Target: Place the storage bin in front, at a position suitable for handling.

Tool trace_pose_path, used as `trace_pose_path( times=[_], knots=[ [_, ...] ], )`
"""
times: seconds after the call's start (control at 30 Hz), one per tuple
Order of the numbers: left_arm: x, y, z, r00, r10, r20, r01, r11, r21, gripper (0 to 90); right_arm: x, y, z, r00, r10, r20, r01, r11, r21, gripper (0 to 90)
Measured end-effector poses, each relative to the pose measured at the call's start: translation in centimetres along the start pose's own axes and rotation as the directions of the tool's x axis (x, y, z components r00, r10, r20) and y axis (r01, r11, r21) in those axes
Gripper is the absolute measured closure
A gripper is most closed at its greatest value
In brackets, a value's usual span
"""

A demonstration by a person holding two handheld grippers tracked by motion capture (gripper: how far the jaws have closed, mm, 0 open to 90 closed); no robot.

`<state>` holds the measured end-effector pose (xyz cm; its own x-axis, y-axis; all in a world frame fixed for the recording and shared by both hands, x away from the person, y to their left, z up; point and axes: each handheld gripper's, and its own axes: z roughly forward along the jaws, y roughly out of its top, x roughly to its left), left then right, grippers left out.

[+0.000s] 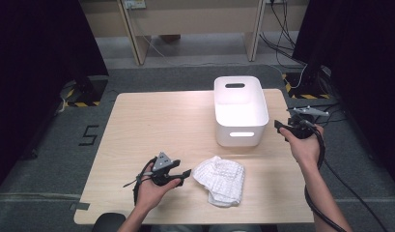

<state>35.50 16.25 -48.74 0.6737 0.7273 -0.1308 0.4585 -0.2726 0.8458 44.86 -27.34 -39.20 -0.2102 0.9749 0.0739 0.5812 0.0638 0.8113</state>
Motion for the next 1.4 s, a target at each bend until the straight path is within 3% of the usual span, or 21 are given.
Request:
trace_pose_path(
  times=[0.1,0.13,0.17,0.2,0.33,0.6,0.67,0.77,0.93,1.27,1.4],
  knots=[
    [-0.8,0.4,0.5,0.9994,0.023,0.026,-0.023,0.9997,0.010,38.2,0.3,0.3,0.1,1.0000,0.003,-0.007,-0.003,1.000,-0.003,44.7],
    [-1.7,0.7,1.2,0.9967,0.036,0.073,-0.037,0.9993,0.010,37.9,0.7,0.7,0.1,0.9994,0.026,-0.023,-0.026,1.000,-0.010,44.9],
    [-1.7,0.7,1.2,0.9967,0.036,0.073,-0.037,0.9993,0.010,37.9,0.7,0.7,0.1,0.9994,0.026,-0.023,-0.026,1.000,-0.010,44.9],
    [-2.4,1.0,1.8,0.9932,0.044,0.108,-0.046,0.9988,0.015,37.9,0.8,0.9,0.1,0.9994,0.024,-0.027,-0.025,1.000,-0.018,45.0],
    [-4.5,2.1,3.4,0.9802,0.101,0.171,-0.109,0.9931,0.043,36.9,2.1,2.1,0.5,0.9982,0.037,-0.047,-0.038,0.999,-0.030,45.7],
    [-7.3,3.3,6.8,0.9601,0.155,0.233,-0.178,0.9805,0.083,35.9,3.6,3.7,1.8,0.9994,-0.006,-0.033,0.005,1.000,-0.029,45.7],
    [-7.8,3.4,7.4,0.9581,0.157,0.240,-0.183,0.9791,0.089,35.7,3.9,3.8,2.3,0.9996,-0.013,-0.025,0.013,1.000,-0.016,45.7],
    [-8.4,3.7,8.3,0.9519,0.179,0.248,-0.211,0.9712,0.110,35.5,3.9,3.9,3.0,0.9999,-0.010,-0.010,0.010,1.000,0.007,45.8],
    [-9.2,3.9,9.5,0.9493,0.201,0.242,-0.236,0.9635,0.126,35.5,3.8,3.7,3.6,0.9999,-0.013,0.009,0.012,0.999,0.040,50.5],
    [-8.9,3.2,10.3,0.9574,0.205,0.204,-0.239,0.9575,0.161,37.6,3.7,3.5,4.0,0.9994,-0.027,0.020,0.026,0.997,0.076,59.5],
    [-8.9,2.8,10.6,0.9573,0.219,0.189,-0.252,0.9516,0.176,38.1,4.0,3.4,4.4,0.9995,-0.022,0.023,0.020,0.995,0.094,61.5]
  ],
)
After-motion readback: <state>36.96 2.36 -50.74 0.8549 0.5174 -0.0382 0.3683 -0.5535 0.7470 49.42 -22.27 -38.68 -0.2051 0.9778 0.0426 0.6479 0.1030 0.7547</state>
